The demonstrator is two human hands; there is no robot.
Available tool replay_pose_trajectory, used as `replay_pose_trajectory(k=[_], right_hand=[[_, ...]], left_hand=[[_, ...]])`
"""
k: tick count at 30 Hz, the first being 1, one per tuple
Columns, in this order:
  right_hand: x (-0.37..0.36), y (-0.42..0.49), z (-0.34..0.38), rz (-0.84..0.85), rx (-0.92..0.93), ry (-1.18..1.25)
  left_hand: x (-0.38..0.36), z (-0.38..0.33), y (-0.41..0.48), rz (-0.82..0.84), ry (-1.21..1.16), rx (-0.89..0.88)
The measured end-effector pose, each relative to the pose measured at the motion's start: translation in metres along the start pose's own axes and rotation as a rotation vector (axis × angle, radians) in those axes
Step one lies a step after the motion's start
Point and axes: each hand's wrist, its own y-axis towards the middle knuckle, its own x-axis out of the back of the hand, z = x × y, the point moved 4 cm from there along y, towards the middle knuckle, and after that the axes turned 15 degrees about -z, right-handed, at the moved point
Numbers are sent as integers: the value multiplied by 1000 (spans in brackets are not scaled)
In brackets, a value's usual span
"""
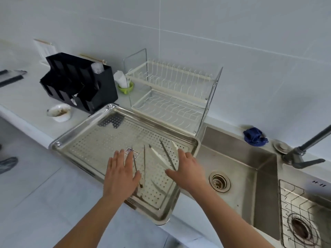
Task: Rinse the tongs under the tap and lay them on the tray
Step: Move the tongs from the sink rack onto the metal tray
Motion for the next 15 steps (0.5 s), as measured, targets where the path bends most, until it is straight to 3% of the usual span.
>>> replay_pose_trajectory(k=[7, 15], right_hand=[[-57, 55, 40, 46, 84, 16], [-125, 87, 96, 155, 58, 25]], left_hand=[[-32, 75, 31, 70, 69, 157], [-52, 128, 51, 108, 63, 192]])
